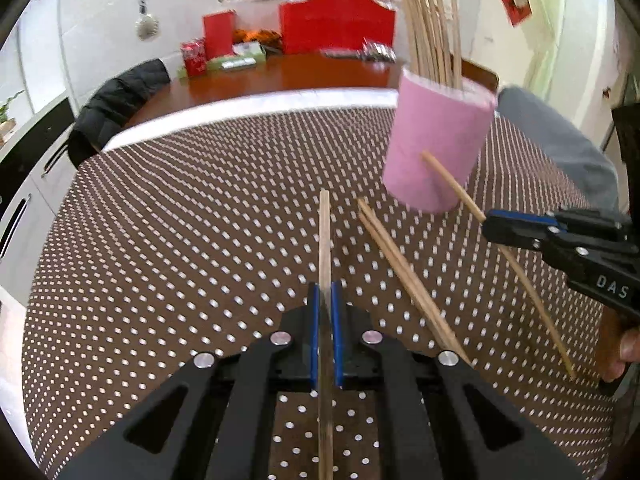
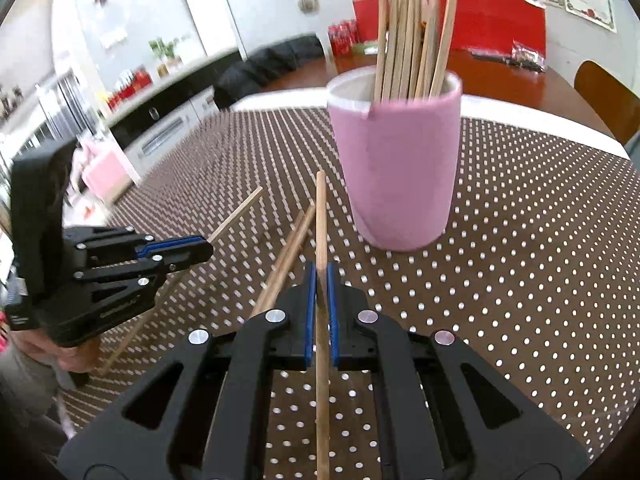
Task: Organize utensils
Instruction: 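Lift both held chopsticks upright and carry them over the pink cup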
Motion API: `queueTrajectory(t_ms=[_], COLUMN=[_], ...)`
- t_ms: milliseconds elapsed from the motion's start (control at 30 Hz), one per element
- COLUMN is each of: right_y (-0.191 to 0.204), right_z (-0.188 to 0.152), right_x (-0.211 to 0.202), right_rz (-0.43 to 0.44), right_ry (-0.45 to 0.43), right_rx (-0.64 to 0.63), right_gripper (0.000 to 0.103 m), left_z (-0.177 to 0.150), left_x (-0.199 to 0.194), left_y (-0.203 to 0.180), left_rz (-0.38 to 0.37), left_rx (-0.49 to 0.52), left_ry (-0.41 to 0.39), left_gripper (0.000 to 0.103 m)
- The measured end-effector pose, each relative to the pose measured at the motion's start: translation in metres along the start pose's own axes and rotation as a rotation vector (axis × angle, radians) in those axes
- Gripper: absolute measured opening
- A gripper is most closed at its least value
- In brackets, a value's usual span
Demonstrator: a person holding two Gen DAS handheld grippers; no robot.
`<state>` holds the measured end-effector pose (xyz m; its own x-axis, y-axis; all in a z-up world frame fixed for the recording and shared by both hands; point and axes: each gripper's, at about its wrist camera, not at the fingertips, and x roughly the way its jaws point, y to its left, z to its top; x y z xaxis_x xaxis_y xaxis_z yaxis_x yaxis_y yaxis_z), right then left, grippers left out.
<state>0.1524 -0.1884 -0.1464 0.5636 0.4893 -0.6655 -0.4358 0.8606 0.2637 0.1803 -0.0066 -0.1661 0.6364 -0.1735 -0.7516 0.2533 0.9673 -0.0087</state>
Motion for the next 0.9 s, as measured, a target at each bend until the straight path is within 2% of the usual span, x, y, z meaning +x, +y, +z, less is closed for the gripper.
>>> queueTrajectory(t_ms=[200, 367, 567, 900], right_y=[-0.007, -0.014, -0.012, -0.003], right_z=[0.008, 0.015, 0.031, 0.083], right_x=[-0.027, -0.052, -0.083, -0.124], right_rz=[0.081, 0.132, 0.128, 0.076], right_ry=[-0.141, -0.274, -0.396, -0.489], right_rx=[0.063, 0.114, 0.104, 0.018], right_gripper=[0.006, 0.006, 0.006, 0.006], left_z=[0.018, 0.038, 0.077, 0.117], left_x=[-0.041, -0.076, -0.094, -0.121], left_y=[-0.001, -0.013, -0.025, -0.036], left_rz=[-0.021, -0.057, -0.110, -0.238], left_rx=[-0.038, -0.012, 0.011, -0.015], left_ry=[-0.154, -0.288, -0.432, -0.698], left_gripper=[0.006, 0.006, 0.006, 0.006])
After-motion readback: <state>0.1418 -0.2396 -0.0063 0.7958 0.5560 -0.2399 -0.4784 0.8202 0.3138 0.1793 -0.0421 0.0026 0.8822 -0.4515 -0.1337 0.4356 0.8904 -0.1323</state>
